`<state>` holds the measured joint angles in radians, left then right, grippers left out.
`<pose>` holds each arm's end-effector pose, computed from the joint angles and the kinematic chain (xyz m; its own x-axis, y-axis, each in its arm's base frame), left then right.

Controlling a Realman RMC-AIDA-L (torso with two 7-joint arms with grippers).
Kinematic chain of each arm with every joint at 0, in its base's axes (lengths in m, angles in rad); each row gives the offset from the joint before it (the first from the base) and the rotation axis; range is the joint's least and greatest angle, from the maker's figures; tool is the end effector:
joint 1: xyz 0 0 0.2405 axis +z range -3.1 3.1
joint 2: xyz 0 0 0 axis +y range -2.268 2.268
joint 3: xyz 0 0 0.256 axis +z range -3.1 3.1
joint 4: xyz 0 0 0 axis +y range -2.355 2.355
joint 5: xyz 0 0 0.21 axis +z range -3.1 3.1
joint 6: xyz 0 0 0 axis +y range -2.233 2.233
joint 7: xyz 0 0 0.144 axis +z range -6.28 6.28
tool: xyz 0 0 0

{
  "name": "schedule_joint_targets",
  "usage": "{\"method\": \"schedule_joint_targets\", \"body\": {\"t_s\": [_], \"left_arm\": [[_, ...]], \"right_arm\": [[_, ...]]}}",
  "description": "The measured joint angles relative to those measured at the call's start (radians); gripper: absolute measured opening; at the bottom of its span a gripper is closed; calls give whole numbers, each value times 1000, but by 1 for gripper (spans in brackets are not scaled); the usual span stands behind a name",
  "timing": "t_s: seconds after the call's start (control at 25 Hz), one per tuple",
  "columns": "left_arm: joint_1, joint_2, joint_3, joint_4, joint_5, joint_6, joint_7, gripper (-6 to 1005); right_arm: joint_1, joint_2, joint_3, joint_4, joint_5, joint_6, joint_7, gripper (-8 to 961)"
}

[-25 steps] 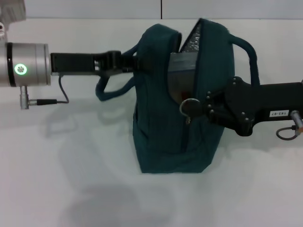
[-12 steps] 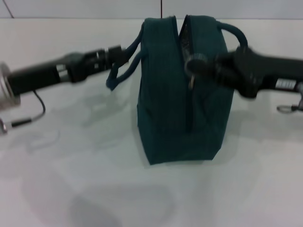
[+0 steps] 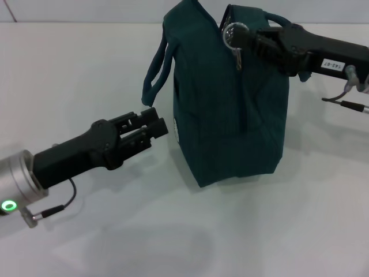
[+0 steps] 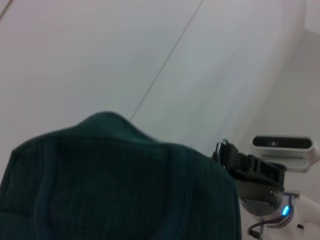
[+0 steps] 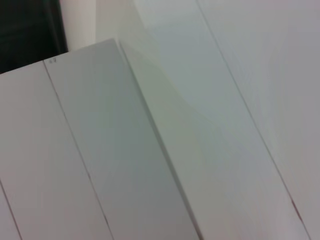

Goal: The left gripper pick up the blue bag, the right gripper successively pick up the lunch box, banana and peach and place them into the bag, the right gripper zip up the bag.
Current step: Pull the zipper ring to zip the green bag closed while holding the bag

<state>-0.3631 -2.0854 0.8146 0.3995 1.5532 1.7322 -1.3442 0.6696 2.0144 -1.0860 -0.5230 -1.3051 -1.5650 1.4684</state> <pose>-0.2697 0.2651 -0.0149 0.3971 0.4409 0.8049 0.5942 -0.7919 0.1407 0.1615 0.3663 0.0074 0.5556 -0.2862 -0.7807 -0.3670 -0.9269 0.0786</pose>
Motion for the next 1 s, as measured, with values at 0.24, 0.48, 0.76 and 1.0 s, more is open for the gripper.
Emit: {"method": "schedule_joint_targets", "body": {"t_s": [0.24, 0.48, 0.76, 1.0], "left_arm": [[-12, -4, 0, -110, -58, -23, 152, 463], [-16, 5, 0, -107, -66, -30, 148, 474], [-18, 7, 0, -105, -74, -71, 151, 559], [-33, 2, 3, -111, -71, -92, 151, 537]], "right_arm": [[20, 4, -29, 3, -1, -8, -6, 7], [58, 9, -99, 7, 4, -1, -12, 7], [109, 13, -118, 57, 16, 16, -38, 7], [105, 14, -121, 58, 30, 18, -49, 7]]}}
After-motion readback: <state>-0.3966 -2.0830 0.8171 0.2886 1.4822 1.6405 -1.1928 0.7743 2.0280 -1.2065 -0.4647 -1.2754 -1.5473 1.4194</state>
